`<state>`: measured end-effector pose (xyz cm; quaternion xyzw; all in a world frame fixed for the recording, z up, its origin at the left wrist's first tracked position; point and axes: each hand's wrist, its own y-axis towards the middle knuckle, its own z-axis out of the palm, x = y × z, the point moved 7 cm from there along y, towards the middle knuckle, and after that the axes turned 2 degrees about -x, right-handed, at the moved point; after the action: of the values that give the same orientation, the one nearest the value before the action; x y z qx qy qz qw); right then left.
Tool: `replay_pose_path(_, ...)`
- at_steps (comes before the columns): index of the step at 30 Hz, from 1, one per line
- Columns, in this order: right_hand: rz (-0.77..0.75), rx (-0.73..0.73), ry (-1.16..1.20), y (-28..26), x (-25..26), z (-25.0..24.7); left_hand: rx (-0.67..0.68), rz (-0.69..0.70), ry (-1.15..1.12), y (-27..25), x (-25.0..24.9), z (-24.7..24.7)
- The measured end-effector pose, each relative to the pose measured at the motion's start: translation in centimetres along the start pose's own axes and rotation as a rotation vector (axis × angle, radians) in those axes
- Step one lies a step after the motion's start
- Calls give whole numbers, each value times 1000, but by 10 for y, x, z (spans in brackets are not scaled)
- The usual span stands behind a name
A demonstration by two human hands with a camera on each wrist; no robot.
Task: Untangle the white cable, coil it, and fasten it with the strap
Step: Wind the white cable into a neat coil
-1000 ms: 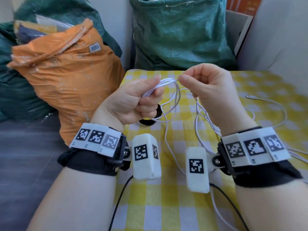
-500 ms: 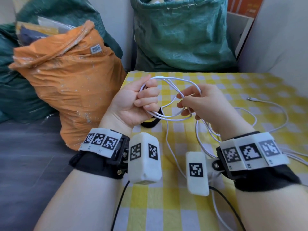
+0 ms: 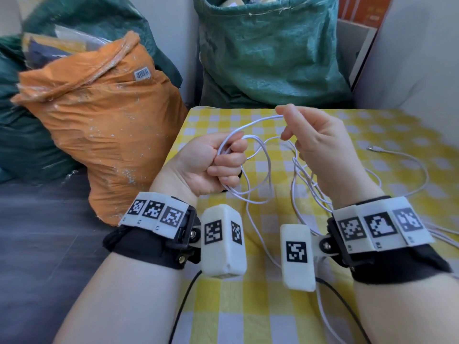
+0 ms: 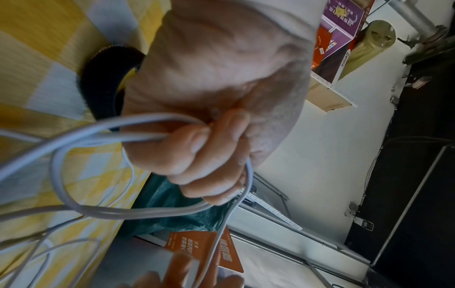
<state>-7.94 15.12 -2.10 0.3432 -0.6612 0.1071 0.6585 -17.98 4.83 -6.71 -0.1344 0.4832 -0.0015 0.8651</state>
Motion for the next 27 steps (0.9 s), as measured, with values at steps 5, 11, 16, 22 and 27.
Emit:
replay_pose_path(5, -96, -3, -15, 0, 8, 1, 51, -52, 22, 3, 7, 7)
replay_pose_path(11, -113, 96, -162, 0, 4, 9, 26, -47, 53, 4, 9, 12)
replay_pose_path(16, -117, 165, -219, -3, 4, 12, 1, -46, 58, 6, 10, 13)
replay_pose_path(22, -147, 224, -276, -3, 6, 15, 15, -37, 163, 6, 11, 15)
replay_pose_path(27, -127, 230, -198, -4, 4, 15, 76, 44, 74, 2, 6, 19)
